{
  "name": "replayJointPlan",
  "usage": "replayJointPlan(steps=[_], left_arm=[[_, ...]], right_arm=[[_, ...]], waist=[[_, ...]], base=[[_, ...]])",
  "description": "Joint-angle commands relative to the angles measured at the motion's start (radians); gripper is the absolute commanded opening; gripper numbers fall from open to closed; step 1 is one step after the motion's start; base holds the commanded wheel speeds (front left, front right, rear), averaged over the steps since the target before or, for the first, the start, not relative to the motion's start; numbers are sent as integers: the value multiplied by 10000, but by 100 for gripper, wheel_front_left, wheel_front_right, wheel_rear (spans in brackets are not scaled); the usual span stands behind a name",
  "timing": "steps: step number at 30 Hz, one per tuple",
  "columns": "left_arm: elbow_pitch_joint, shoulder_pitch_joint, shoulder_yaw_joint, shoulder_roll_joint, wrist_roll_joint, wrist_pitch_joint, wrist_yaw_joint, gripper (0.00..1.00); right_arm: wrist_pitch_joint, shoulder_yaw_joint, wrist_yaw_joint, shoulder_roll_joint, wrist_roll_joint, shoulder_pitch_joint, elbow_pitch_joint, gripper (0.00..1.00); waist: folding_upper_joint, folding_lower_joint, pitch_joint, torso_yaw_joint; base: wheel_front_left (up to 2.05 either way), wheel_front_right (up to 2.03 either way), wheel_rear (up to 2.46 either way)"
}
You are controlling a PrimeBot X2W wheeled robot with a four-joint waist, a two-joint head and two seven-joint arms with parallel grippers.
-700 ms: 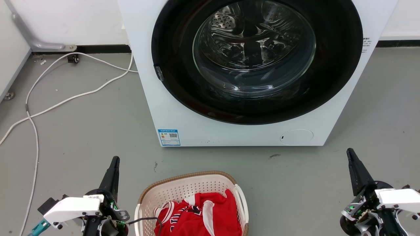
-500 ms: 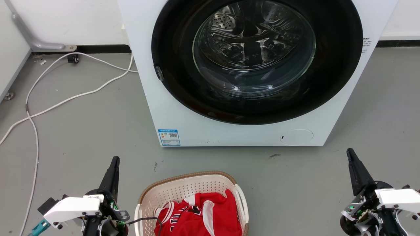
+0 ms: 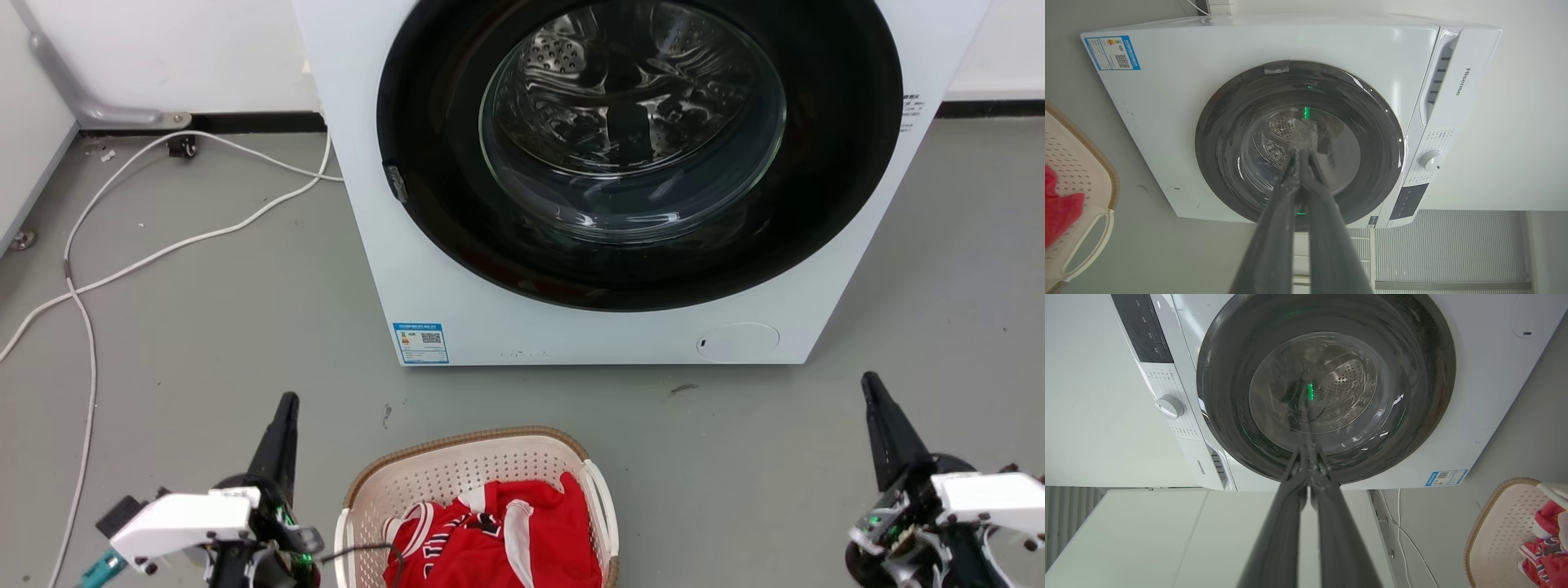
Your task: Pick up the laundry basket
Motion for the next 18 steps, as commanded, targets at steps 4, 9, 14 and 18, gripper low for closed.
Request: replayJointPlan(steps=[4,9,14,18], left_arm=[[101,114,-33,-22,31,-73,0,100],[-89,165,24,-19,486,-332,0,100],[-534,206,158,-13,2022,-718,3,100],[-771,235,151,-11,2955,-898,71,100]], right_arm=[[-71,46,0,12,-44,116,128,100],[-330,66,0,11,-565,138,28,100],[-717,135,0,10,-2327,193,-498,100],[-899,227,0,10,-3403,237,-748,100]], waist=[[0,0,3,1],[0,0,10,6],[0,0,35,12],[0,0,50,15]], base=[[0,0,0],[0,0,0],[0,0,0],[0,0,0]])
